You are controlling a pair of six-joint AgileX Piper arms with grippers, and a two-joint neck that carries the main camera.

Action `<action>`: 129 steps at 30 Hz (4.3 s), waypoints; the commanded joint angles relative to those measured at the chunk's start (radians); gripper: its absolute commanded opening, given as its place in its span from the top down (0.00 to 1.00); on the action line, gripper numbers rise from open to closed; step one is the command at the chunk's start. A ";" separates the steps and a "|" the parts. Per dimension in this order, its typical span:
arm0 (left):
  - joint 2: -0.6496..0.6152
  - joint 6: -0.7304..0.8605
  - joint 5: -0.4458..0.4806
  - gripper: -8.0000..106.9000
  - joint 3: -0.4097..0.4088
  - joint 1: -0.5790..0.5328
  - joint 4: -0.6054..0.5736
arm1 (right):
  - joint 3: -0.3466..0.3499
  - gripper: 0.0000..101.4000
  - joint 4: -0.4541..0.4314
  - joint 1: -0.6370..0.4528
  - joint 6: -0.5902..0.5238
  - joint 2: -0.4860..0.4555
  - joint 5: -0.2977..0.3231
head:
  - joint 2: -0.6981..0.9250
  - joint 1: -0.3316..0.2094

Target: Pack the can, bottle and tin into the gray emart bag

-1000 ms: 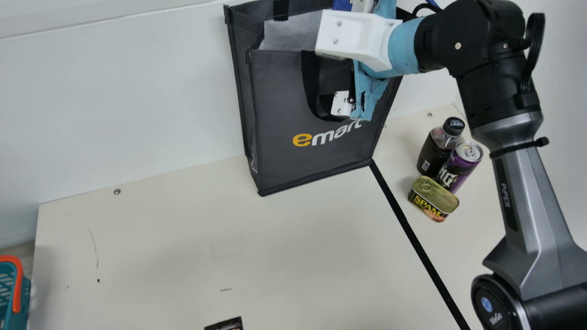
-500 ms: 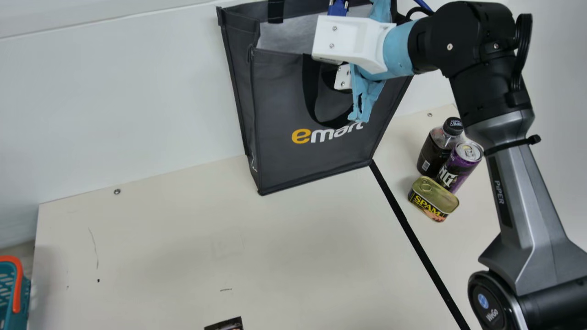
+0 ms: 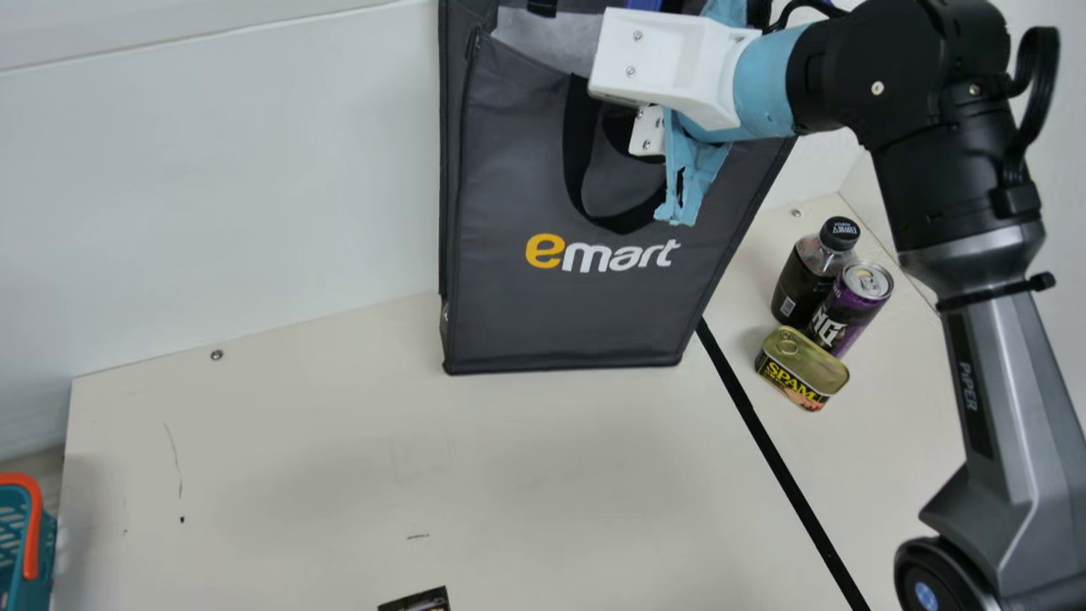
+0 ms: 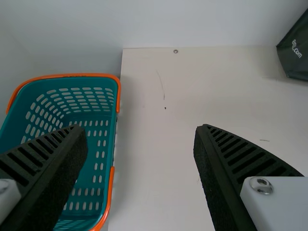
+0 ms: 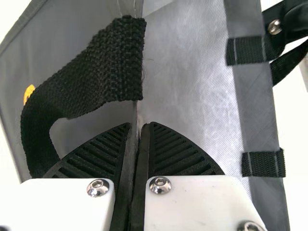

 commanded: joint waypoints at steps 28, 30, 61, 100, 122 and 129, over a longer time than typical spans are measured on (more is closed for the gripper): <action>0.000 0.000 0.000 0.15 0.000 0.000 0.000 | 0.215 1.00 -0.085 0.155 0.087 -0.292 -0.001 | -0.001 -0.023; 0.000 0.000 0.000 0.15 0.000 0.000 0.000 | 0.230 1.00 -0.092 0.170 0.094 -0.309 -0.001 | -0.001 -0.023; 0.000 0.000 0.000 0.15 0.000 0.000 0.000 | 0.440 1.00 -0.155 0.291 0.156 -0.480 -0.001 | -0.001 -0.023; 0.000 0.000 0.000 0.15 0.000 0.000 0.000 | 0.638 0.90 -0.256 0.503 0.356 -0.550 -0.001 | -0.001 -0.023; 0.000 0.000 0.000 0.15 0.000 0.000 0.000 | 0.692 0.18 -0.368 0.670 0.506 -0.651 -0.001 | -0.001 -0.023; 0.000 0.000 0.000 0.15 0.000 0.000 0.000 | 0.698 0.10 -0.384 0.684 0.522 -0.680 -0.001 | -0.001 -0.023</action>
